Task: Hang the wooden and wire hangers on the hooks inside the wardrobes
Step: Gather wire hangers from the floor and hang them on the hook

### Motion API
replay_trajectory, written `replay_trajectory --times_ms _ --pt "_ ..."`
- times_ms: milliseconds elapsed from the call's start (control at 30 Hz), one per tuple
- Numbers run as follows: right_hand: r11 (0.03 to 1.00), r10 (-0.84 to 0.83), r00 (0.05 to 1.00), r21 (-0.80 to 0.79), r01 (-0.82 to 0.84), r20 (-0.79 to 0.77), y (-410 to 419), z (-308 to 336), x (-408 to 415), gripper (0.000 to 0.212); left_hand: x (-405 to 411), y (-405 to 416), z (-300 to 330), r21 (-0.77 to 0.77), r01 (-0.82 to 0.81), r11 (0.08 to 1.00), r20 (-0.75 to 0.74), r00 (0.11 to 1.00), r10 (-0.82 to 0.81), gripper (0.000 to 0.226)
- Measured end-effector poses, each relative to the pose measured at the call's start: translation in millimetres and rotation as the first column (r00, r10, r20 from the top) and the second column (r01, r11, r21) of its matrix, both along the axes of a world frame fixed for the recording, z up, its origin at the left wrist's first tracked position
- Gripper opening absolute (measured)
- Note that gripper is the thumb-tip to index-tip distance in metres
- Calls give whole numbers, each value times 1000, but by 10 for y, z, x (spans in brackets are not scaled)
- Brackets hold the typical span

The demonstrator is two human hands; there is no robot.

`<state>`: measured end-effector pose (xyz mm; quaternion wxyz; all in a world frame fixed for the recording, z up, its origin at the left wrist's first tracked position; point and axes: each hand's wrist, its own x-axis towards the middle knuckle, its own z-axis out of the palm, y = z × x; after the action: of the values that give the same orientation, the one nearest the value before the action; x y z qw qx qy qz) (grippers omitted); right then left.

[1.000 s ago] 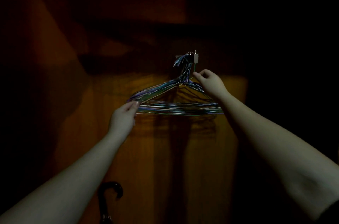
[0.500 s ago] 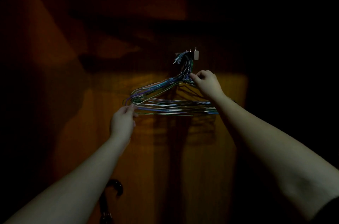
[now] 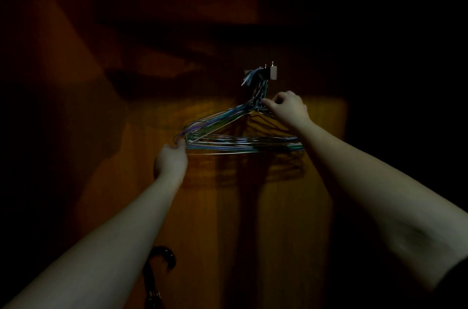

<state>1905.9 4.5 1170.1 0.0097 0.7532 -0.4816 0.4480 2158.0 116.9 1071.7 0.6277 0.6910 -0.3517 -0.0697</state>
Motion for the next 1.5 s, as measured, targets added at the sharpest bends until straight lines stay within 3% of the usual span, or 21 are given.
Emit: replay_trajectory --times_ms 67,167,267,333,433,533,700,833,1000,1200,1500 --pt "1000 21 1000 -14 -21 3 -40 -1 -10 37 -43 52 48 -52 -114 992 184 975 122 32" --pt "995 85 996 -46 -85 -10 -64 -29 -92 46 -96 74 140 -184 -115 976 544 816 198 30" --pt "989 142 988 -37 -145 -62 -81 -119 -279 63 -106 -25 287 -78 -23 997 763 642 75 52" --pt "988 152 980 45 -148 -125 -111 -179 -429 73 -117 -115 409 46 -3 999 826 563 -37 71" --pt "969 139 966 231 -88 -216 -191 -191 -600 90 -128 -293 576 208 -25 978 830 534 -162 91" --pt "938 149 946 344 -43 -288 -282 -165 -633 94 -119 -447 683 315 -100 944 821 528 -218 97" --pt "897 204 952 433 -88 -227 -435 -155 -596 90 -132 -605 686 425 -111 898 764 577 -290 72" --pt "925 166 962 372 -76 -217 -505 -184 -568 77 -157 -653 652 410 -116 905 755 600 -265 44" --pt "991 54 953 137 -14 -298 -581 -205 -563 62 -209 -706 604 407 -129 904 767 585 -262 33" --pt "949 92 945 316 13 -315 -683 -147 -584 83 -166 -775 566 342 -80 936 735 644 -213 39" --pt "976 49 961 216 11 -274 -726 -237 -490 44 -128 -836 602 335 -118 935 747 638 -187 44"
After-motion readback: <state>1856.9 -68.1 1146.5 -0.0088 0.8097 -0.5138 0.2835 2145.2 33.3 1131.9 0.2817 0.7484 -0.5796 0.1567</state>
